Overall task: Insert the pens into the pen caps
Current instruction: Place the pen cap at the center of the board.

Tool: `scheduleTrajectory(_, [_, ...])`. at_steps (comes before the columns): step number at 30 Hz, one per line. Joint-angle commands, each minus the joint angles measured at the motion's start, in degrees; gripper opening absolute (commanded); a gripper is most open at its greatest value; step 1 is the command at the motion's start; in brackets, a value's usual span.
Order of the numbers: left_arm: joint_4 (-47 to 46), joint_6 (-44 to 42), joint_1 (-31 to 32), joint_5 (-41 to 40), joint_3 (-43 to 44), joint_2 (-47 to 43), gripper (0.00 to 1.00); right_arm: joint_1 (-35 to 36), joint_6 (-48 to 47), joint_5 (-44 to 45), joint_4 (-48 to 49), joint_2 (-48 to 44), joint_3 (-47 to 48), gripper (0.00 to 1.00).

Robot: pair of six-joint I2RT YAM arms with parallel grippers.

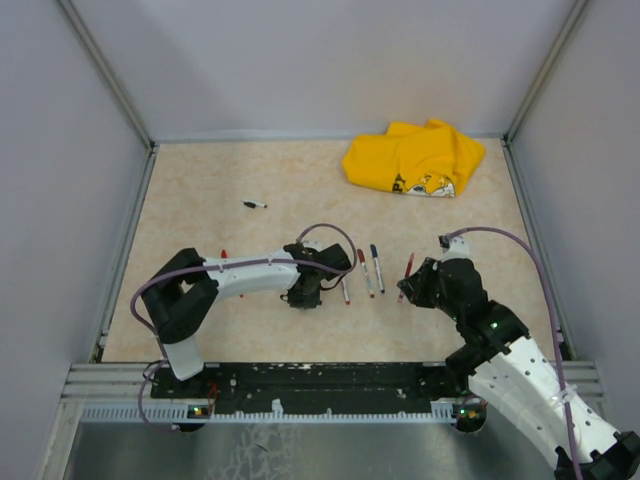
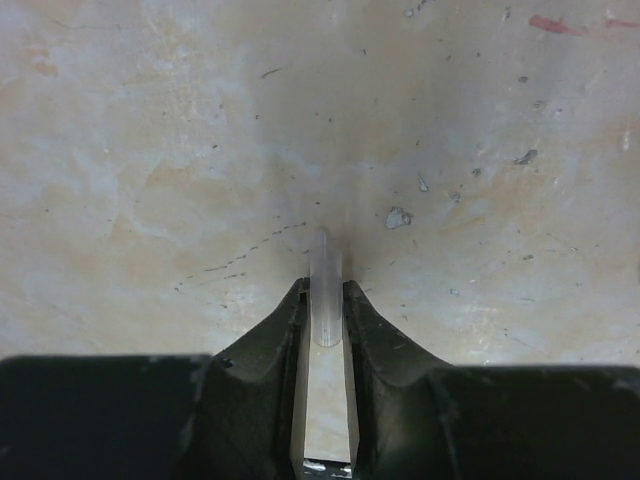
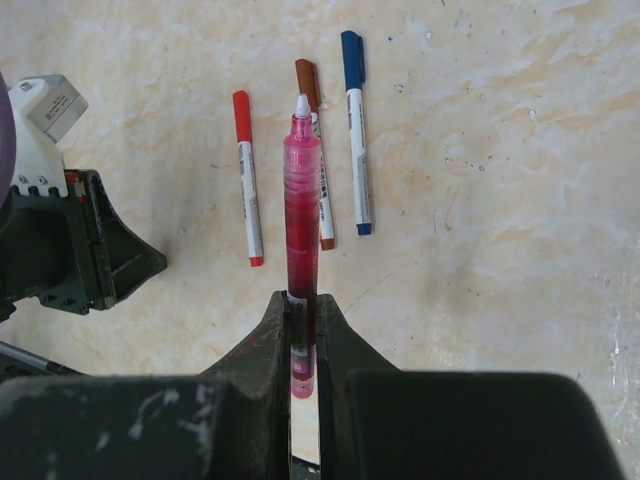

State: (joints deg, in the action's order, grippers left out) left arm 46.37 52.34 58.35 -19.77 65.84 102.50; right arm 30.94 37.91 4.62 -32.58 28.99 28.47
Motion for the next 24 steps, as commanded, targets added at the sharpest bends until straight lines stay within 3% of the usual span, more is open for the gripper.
scheduleTrajectory(1, [0.68, 0.66, -0.16, 0.54, -0.47, 1.65, 0.25, -0.62, -1.08, -0.75, 2.32, 0.02, 0.12, 0.00])
scheduleTrajectory(13, [-0.52, 1.10, -0.12, 3.16, -2.87, 3.47, 0.31, -0.62, -1.24, -1.02, 2.43, 0.14, 0.13, 0.00])
scheduleTrajectory(24, [-8.05, -1.86, -1.35, 6.33, -6.33, -2.95, 0.16, -0.62, -3.32, -3.52, 4.49, -0.10, 0.70, 0.00])
